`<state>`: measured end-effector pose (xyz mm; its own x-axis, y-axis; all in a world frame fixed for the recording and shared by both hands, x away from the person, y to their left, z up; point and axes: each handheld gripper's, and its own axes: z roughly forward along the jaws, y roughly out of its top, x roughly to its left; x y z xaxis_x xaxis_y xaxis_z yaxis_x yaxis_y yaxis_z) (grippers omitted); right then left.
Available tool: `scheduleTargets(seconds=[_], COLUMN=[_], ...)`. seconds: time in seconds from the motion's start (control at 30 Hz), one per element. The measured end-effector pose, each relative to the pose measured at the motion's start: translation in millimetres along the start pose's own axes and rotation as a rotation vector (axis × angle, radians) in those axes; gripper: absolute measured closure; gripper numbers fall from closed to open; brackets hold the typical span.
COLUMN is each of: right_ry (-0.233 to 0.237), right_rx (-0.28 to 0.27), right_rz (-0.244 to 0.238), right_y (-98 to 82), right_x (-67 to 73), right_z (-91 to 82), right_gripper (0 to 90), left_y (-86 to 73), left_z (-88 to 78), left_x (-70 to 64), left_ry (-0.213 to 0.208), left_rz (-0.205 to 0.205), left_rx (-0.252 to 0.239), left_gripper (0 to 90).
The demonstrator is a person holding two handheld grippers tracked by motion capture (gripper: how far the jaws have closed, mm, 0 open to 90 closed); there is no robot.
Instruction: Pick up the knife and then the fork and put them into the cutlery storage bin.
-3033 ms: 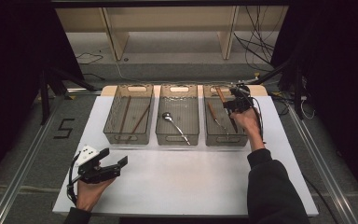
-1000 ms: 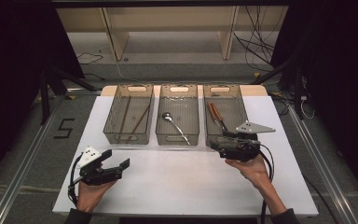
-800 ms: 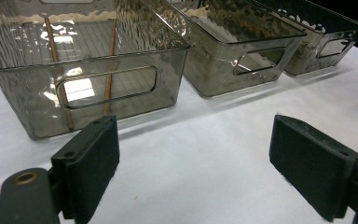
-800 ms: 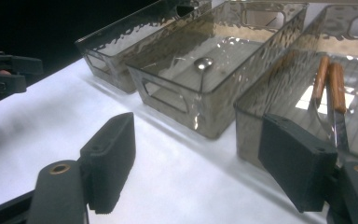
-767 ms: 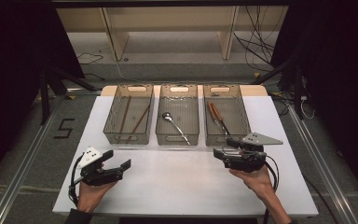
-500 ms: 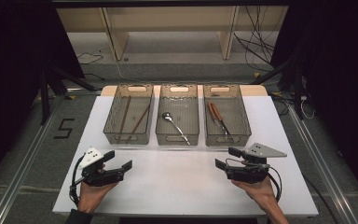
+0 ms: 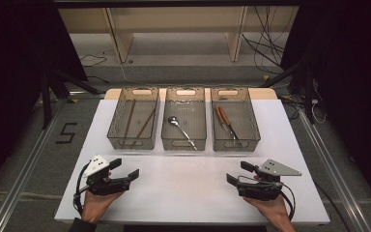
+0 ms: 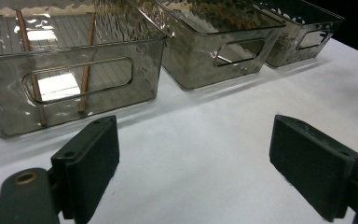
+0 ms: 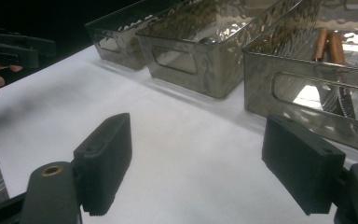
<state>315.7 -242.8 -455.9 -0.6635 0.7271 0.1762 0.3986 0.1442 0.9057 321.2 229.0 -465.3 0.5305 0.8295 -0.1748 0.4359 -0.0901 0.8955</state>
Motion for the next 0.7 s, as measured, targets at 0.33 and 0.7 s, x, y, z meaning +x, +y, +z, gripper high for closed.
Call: scheduleTargets(seconds=[0.33,0.7], right_ry=[-0.010,-0.015], right_rx=[-0.005,-0.014], right_rz=[0.009,0.009], right_y=[-1.5,-0.9], right_x=[-2.0,-1.7], right_z=[0.9,0.8], right_gripper=[24.4,24.3], left_y=[-0.1,-0.3], left_z=[1.2,1.7], left_x=[-0.4,-0.4], left_ry=[-0.001,0.000], left_rz=[0.009,0.006], left_rx=[0.008,0.007], left_gripper=[15.6,15.5])
